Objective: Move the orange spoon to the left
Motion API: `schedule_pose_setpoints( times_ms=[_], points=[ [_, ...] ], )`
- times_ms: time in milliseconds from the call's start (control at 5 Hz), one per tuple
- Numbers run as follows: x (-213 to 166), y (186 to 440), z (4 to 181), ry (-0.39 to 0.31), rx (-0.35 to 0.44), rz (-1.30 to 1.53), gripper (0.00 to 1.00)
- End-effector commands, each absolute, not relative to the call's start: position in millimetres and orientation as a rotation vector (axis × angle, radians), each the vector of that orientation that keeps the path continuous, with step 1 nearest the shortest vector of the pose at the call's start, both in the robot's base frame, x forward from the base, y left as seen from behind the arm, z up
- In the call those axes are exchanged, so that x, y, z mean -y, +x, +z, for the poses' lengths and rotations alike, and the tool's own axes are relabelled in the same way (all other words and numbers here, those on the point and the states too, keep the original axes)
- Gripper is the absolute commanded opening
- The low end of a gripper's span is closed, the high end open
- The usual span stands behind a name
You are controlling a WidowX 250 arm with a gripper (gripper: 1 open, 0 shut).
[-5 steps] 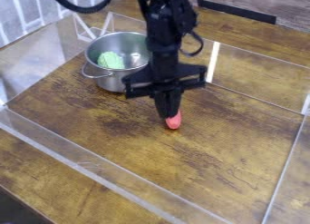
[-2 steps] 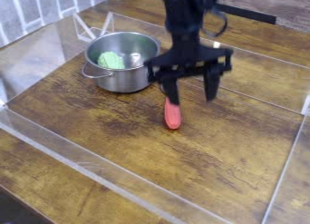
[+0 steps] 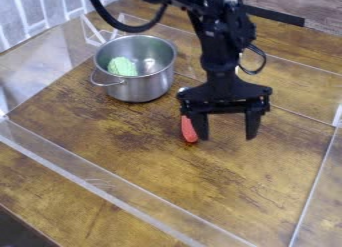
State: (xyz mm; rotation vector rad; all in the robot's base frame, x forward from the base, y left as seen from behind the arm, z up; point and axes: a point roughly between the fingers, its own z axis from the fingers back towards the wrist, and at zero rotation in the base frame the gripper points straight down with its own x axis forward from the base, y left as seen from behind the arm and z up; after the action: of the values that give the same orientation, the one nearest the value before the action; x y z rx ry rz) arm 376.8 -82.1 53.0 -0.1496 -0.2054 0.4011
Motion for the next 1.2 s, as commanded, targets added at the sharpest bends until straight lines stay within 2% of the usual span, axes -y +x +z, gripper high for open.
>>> schedule_pose_setpoints(
  times_ms=[0, 200, 400, 600, 800, 1000],
  points=[
    [78, 386, 65.0, -0.171, 0.267, 0.402, 1.00],
    [67, 384, 54.0, -0.150, 0.253, 0.415, 1.00],
    [58, 382, 48.1, -0.148, 0.249, 0.426, 0.00],
    [46, 380, 53.8, -0.148, 0.247, 0.409, 0.00],
    [32, 378, 66.8, -0.130, 0.240, 0.387, 0.00],
    [45, 383, 77.5, -0.125, 0.238, 0.372, 0.00]
  ],
)
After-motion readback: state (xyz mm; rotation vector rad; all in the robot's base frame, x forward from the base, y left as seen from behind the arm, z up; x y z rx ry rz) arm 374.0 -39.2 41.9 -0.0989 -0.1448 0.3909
